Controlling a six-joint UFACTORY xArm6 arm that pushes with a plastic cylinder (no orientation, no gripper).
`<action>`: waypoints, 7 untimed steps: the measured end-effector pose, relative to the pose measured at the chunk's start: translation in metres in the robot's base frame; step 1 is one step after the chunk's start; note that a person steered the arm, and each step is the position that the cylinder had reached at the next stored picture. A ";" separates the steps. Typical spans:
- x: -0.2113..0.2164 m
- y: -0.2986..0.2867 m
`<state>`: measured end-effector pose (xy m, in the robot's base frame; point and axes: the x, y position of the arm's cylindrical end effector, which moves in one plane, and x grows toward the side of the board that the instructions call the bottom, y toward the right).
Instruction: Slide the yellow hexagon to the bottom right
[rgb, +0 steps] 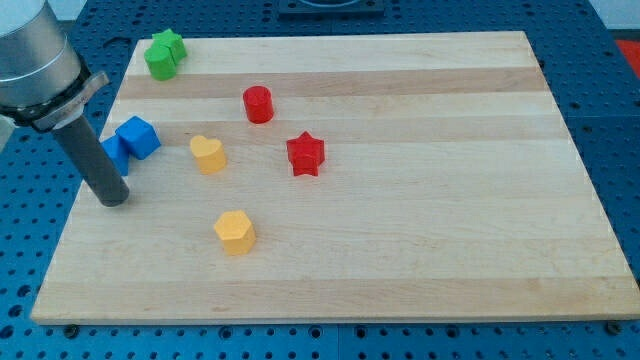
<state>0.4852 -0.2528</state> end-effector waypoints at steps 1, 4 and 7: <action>0.008 -0.001; 0.037 0.047; 0.058 0.196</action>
<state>0.5431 -0.0564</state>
